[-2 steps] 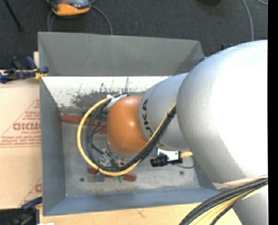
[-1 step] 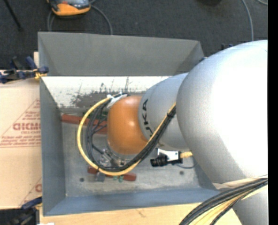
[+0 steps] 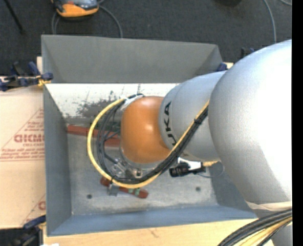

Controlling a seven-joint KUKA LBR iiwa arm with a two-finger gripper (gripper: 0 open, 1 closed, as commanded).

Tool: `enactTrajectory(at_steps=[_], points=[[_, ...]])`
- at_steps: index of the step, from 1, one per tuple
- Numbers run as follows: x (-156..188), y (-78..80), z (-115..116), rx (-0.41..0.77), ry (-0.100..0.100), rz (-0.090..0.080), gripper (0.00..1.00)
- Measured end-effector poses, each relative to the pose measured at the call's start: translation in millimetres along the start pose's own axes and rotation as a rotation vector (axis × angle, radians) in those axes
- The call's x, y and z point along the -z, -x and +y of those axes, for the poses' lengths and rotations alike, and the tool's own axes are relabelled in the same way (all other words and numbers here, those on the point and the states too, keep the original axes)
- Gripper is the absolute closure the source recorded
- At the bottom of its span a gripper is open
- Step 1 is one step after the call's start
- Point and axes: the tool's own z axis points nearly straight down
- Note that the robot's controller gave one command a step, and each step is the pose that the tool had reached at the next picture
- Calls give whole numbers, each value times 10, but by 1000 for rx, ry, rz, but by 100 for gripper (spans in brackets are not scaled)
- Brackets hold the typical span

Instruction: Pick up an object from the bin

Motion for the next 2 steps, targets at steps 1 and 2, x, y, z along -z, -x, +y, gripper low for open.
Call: enactTrajectory(at_steps=[1,2], points=[[1389,274,50,-10,3,-9,100],[1389,274,50,-10,3,-9,100]])
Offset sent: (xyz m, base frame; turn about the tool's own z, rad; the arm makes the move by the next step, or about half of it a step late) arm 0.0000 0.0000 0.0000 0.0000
